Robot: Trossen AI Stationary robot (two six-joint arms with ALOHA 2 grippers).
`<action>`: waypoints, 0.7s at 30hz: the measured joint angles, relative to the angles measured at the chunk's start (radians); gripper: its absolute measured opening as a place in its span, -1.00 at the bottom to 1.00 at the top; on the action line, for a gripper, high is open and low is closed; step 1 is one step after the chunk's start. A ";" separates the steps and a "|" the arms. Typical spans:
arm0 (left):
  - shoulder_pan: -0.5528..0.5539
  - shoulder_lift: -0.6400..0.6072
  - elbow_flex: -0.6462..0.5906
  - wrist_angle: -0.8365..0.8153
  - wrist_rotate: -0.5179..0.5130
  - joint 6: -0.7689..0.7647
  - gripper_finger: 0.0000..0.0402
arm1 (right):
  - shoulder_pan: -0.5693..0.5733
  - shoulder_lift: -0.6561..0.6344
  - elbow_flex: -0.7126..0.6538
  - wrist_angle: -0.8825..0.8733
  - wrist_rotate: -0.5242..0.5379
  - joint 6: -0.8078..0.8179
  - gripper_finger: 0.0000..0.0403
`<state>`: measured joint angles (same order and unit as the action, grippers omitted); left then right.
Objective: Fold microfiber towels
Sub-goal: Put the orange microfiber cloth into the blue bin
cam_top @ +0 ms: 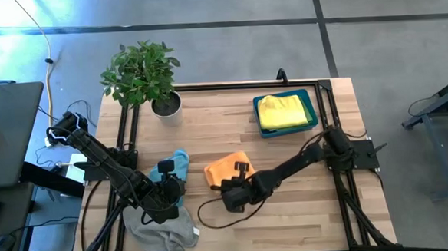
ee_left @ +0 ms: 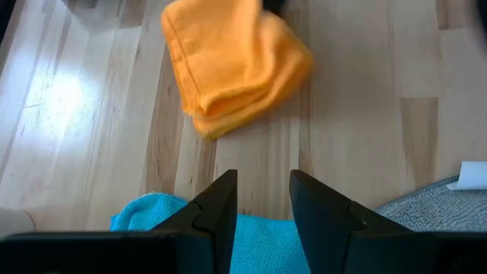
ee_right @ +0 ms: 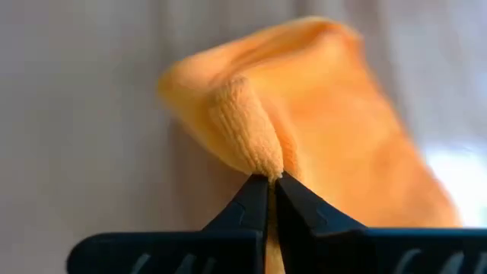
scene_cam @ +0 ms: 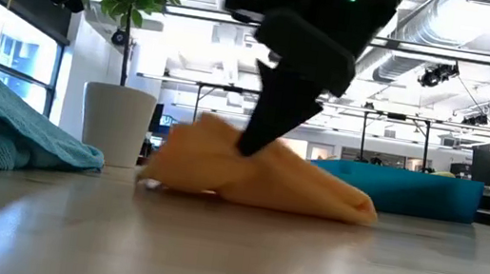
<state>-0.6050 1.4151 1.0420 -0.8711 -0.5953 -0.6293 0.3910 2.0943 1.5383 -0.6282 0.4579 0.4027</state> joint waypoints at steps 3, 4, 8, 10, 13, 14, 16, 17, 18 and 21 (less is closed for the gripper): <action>0.000 0.000 0.000 0.000 0.000 -0.011 -0.44 | -0.025 -0.055 -0.001 -0.105 0.055 -0.003 -1.00; 0.000 0.000 0.000 0.000 0.000 -0.015 -0.44 | -0.035 -0.075 -0.001 -0.139 0.076 -0.003 -1.00; 0.000 0.000 0.000 0.000 0.000 -0.015 -0.44 | -0.070 -0.145 0.000 -0.306 0.171 0.010 -1.00; 0.000 0.000 0.000 0.000 0.001 -0.015 -0.44 | -0.088 -0.180 0.000 -0.394 0.211 0.033 -1.00; 0.000 0.000 0.000 0.000 0.008 -0.015 -0.44 | -0.111 -0.228 0.000 -0.517 0.279 0.046 -1.00; 0.000 0.000 0.000 0.000 0.008 -0.015 -0.44 | -0.120 -0.241 0.000 -0.553 0.298 0.046 -1.00; 0.000 0.000 0.000 0.000 0.008 -0.016 -0.44 | -0.136 -0.271 0.000 -0.613 0.322 0.045 -1.00; 0.000 0.000 0.000 0.000 0.008 -0.018 -0.44 | -0.146 -0.285 0.000 -0.642 0.332 0.045 -1.00; 0.000 0.000 0.000 0.000 0.008 -0.023 -0.44 | -0.154 -0.300 0.000 -0.676 0.342 0.046 -1.00; 0.000 0.000 0.000 0.000 0.008 -0.023 -0.44 | -0.176 -0.336 0.000 -0.784 0.389 0.061 -1.00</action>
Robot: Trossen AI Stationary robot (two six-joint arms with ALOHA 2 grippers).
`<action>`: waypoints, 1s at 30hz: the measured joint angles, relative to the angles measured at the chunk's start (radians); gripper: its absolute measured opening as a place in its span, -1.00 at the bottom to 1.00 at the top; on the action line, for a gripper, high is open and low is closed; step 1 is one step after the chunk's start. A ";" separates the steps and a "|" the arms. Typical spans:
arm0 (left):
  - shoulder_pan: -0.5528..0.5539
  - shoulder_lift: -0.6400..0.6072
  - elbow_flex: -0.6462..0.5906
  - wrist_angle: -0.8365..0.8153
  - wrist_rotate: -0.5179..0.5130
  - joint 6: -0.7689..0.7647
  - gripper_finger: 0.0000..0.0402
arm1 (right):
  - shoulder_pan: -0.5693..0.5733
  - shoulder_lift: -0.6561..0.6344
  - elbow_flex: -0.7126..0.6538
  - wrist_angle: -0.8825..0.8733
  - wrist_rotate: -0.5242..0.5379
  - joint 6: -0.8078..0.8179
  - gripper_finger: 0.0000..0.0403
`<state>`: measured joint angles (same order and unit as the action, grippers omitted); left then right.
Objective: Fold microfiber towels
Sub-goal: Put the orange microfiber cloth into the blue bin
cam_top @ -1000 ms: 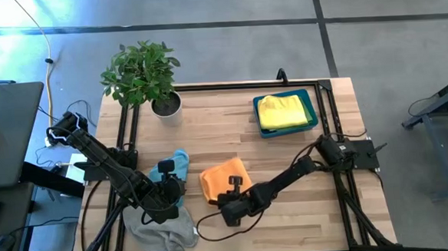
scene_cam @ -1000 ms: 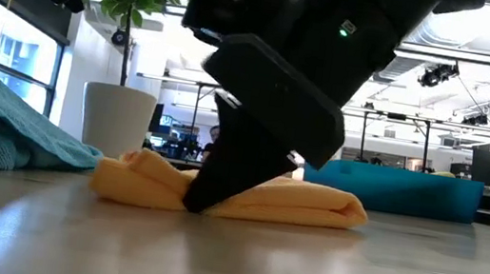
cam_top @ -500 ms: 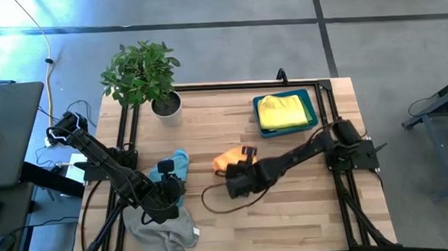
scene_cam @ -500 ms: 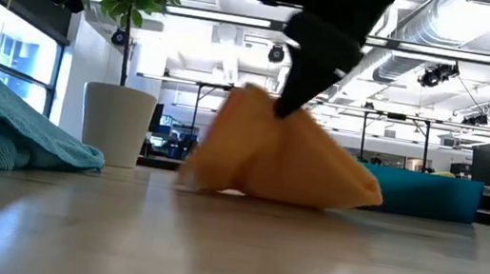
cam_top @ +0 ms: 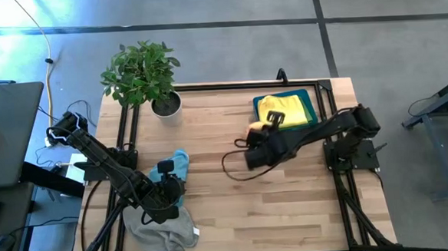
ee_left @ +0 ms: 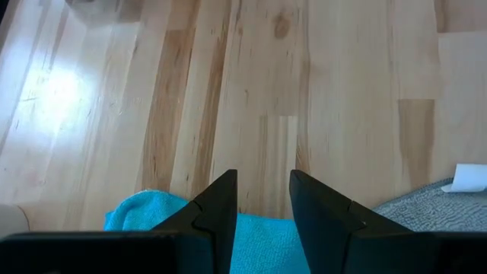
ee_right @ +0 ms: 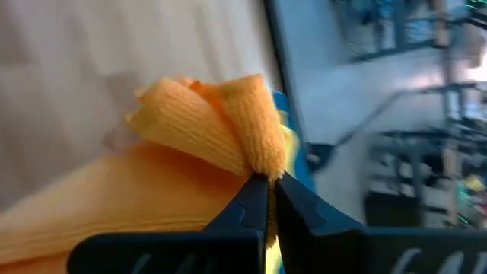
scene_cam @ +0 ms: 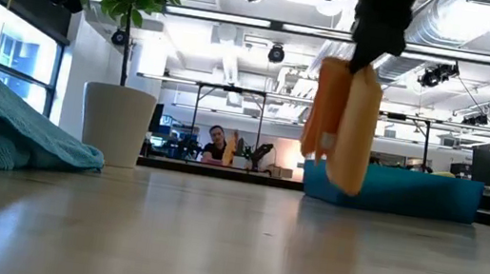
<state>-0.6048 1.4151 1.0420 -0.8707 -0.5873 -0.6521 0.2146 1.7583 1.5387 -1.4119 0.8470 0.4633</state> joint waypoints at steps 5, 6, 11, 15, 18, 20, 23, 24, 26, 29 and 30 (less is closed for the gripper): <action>0.000 0.000 0.000 -0.001 0.000 0.000 -0.44 | -0.044 -0.061 0.000 -0.168 0.099 0.092 -1.00; 0.000 0.000 0.000 0.000 0.000 0.000 -0.44 | -0.055 -0.078 -0.005 -0.157 0.114 0.086 -1.00; 0.002 0.000 0.000 -0.001 0.000 0.003 -0.44 | -0.118 -0.145 -0.015 -0.161 0.157 0.076 -1.00; 0.002 0.000 0.000 0.000 -0.001 0.008 -0.44 | -0.171 -0.186 -0.016 -0.160 0.176 0.088 -1.00; 0.002 0.000 0.000 -0.001 -0.006 0.008 -0.44 | -0.215 -0.194 -0.016 -0.158 0.173 0.134 -1.00; 0.002 0.000 0.000 0.000 -0.012 0.008 -0.44 | -0.241 -0.195 -0.016 -0.159 0.166 0.167 -1.00; 0.002 0.000 0.000 0.000 -0.031 0.008 -0.44 | -0.279 -0.195 -0.016 -0.159 0.166 0.181 -1.00; 0.002 0.000 0.000 0.000 -0.032 0.008 -0.44 | -0.293 -0.195 -0.016 -0.159 0.169 0.159 -1.00; 0.002 0.000 0.000 0.000 -0.035 0.008 -0.44 | -0.321 -0.195 -0.016 -0.159 0.169 0.130 -1.00; 0.002 0.000 0.000 0.000 -0.035 0.008 -0.44 | -0.365 -0.202 -0.016 -0.159 0.155 0.154 -1.00; 0.002 0.000 0.000 0.000 -0.036 0.008 -0.44 | -0.378 -0.202 -0.016 -0.160 0.140 0.173 -1.00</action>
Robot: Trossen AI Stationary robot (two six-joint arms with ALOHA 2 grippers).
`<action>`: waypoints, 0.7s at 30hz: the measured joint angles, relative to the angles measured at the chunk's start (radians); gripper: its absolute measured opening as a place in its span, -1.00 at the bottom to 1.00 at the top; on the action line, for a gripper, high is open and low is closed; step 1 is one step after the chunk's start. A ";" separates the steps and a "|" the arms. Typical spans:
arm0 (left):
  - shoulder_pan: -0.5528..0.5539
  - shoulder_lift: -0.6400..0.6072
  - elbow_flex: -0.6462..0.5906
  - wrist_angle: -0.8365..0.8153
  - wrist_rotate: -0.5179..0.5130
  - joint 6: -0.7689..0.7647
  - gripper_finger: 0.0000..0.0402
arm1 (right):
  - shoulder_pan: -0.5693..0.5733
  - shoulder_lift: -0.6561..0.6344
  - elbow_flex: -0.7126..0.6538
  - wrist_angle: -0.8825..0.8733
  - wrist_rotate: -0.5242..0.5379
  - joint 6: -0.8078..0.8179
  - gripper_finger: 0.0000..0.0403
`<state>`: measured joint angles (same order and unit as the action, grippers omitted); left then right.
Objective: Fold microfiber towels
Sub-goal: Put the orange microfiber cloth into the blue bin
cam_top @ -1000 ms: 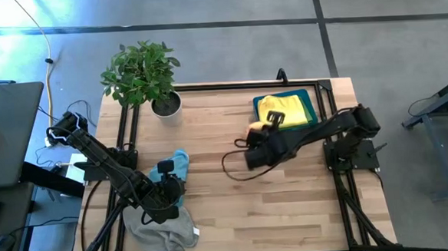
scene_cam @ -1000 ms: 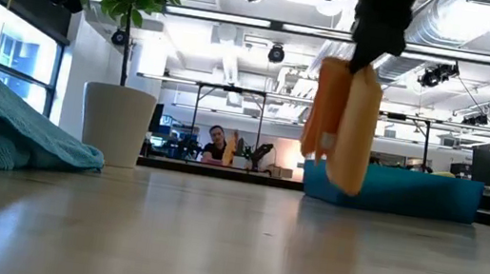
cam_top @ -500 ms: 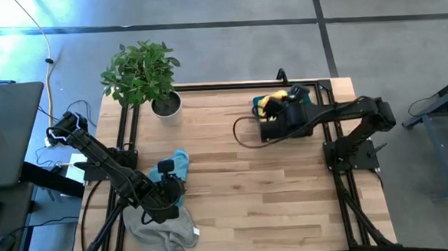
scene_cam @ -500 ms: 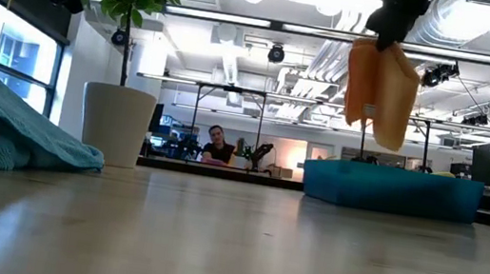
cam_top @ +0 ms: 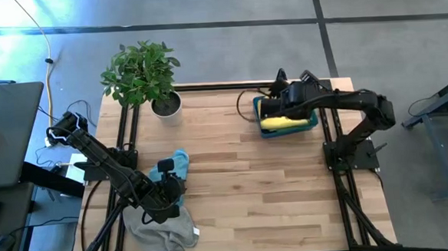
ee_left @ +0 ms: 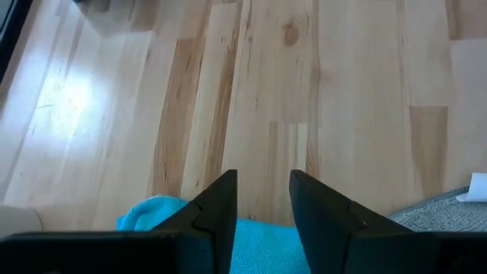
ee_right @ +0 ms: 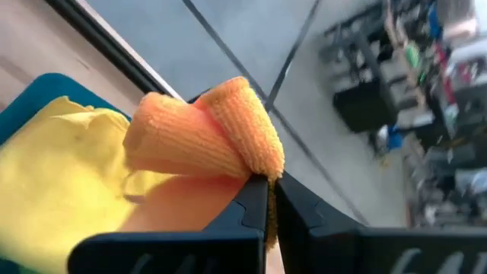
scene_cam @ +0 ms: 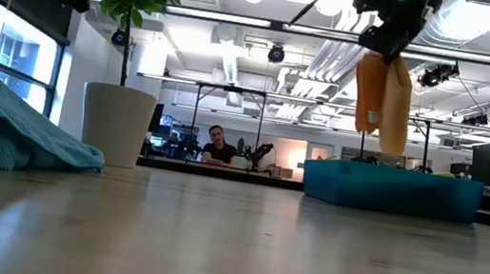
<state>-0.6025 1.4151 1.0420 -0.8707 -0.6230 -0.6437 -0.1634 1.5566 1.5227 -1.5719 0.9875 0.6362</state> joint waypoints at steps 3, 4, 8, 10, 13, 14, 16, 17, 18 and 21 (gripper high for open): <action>0.004 0.000 0.000 0.000 -0.058 0.000 -0.44 | -0.025 0.001 0.000 0.001 -0.024 0.039 -1.00; 0.009 0.000 0.000 0.001 -0.094 0.000 -0.44 | -0.028 0.001 0.000 0.001 -0.025 0.038 -1.00; 0.044 0.000 0.000 0.004 -0.187 -0.008 -0.44 | -0.027 -0.001 0.000 0.001 -0.042 0.014 -1.00; 0.065 0.000 0.000 0.012 -0.206 -0.002 -0.44 | -0.026 -0.006 0.000 0.001 -0.057 0.013 -1.00; 0.106 0.000 0.000 0.039 -0.210 0.013 -0.44 | -0.019 -0.029 -0.018 0.014 -0.043 0.018 -1.00; 0.120 0.000 0.000 0.055 -0.211 0.024 -0.44 | -0.016 -0.043 -0.037 0.022 -0.036 0.022 -1.00; 0.145 0.000 0.000 0.088 -0.215 0.046 -0.44 | -0.009 -0.076 -0.094 0.045 -0.035 0.066 -1.00; 0.157 0.000 0.000 0.111 -0.224 0.066 -0.44 | -0.001 -0.096 -0.131 0.063 -0.036 0.086 -1.00; 0.170 0.000 0.000 0.139 -0.235 0.092 -0.44 | 0.010 -0.118 -0.170 0.089 -0.036 0.099 -1.00; 0.213 0.000 0.000 0.237 -0.274 0.203 -0.44 | 0.061 -0.185 -0.275 0.240 -0.045 0.089 -1.00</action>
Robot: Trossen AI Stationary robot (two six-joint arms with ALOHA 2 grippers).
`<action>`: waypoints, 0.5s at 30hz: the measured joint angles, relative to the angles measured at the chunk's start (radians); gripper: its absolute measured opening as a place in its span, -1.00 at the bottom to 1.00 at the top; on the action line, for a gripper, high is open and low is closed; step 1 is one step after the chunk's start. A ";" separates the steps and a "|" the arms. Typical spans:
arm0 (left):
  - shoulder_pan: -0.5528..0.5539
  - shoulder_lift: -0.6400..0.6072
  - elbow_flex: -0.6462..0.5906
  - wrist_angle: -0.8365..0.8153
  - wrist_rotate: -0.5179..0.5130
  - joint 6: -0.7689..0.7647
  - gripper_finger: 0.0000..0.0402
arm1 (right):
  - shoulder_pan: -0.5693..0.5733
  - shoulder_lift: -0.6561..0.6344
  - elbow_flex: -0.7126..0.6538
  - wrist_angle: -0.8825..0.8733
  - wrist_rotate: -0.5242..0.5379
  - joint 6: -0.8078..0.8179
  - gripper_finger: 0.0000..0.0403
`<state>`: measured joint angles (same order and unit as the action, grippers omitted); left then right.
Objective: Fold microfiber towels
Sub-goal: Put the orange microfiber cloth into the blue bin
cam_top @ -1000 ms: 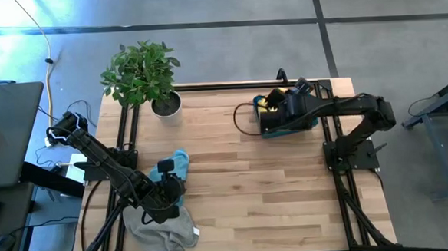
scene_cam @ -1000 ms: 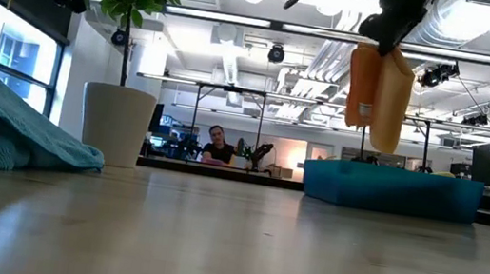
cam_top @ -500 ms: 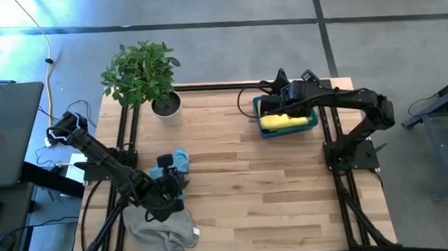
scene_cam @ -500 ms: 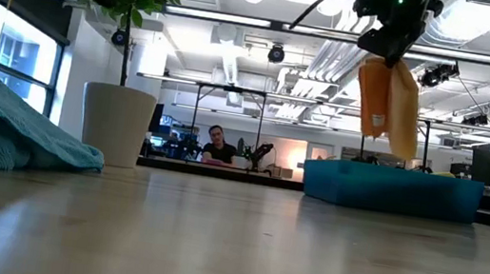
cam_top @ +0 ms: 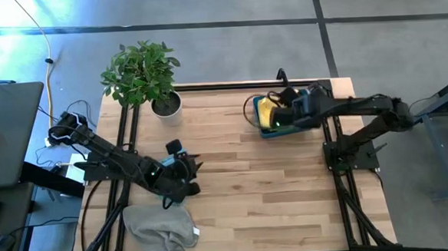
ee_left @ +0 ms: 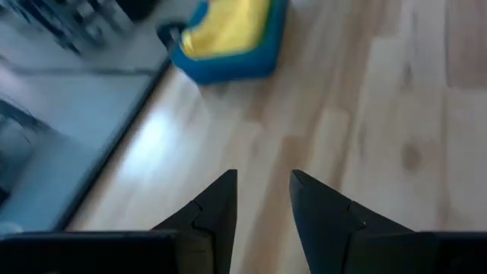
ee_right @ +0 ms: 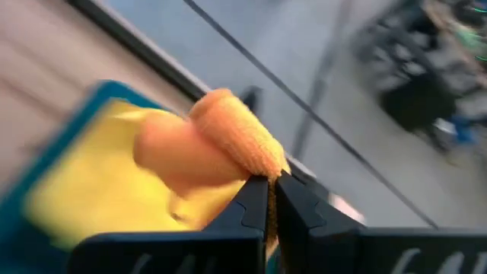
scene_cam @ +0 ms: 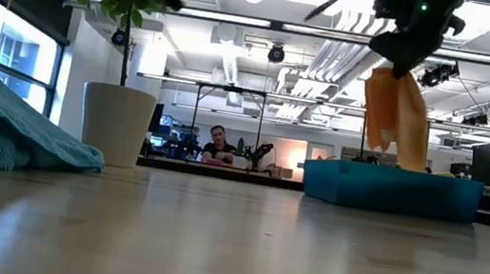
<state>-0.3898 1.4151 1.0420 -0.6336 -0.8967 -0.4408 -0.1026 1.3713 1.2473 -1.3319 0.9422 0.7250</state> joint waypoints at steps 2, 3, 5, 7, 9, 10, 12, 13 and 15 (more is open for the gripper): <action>0.036 0.000 0.000 0.088 -0.011 0.101 -0.44 | 0.038 -0.043 -0.057 0.133 -0.033 -0.062 -1.00; 0.055 0.000 0.000 0.135 -0.009 0.153 -0.44 | 0.058 -0.062 -0.081 0.200 -0.056 -0.101 -1.00; 0.095 0.000 0.000 0.231 0.019 0.257 -0.44 | 0.099 -0.094 -0.124 0.330 -0.110 -0.189 -1.00; 0.135 0.000 0.000 0.316 0.086 0.351 -0.44 | 0.137 -0.115 -0.149 0.438 -0.167 -0.256 -1.00; 0.179 0.000 0.000 0.399 0.188 0.428 -0.44 | 0.167 -0.127 -0.157 0.513 -0.210 -0.284 -1.00; 0.201 0.000 0.000 0.441 0.241 0.460 -0.44 | 0.178 -0.130 -0.157 0.540 -0.220 -0.284 -1.00; 0.244 0.000 0.000 0.524 0.348 0.521 -0.42 | 0.196 -0.132 -0.157 0.563 -0.219 -0.264 -1.00; 0.263 0.000 0.000 0.565 0.392 0.550 -0.40 | 0.201 -0.132 -0.157 0.580 -0.219 -0.252 -1.00; 0.297 0.000 0.000 0.643 0.468 0.613 -0.35 | 0.209 -0.132 -0.157 0.589 -0.220 -0.228 -1.00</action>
<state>-0.0924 1.4155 1.0416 0.0096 -0.4285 0.1719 0.1062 1.2396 1.0908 -0.7430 0.7227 0.4967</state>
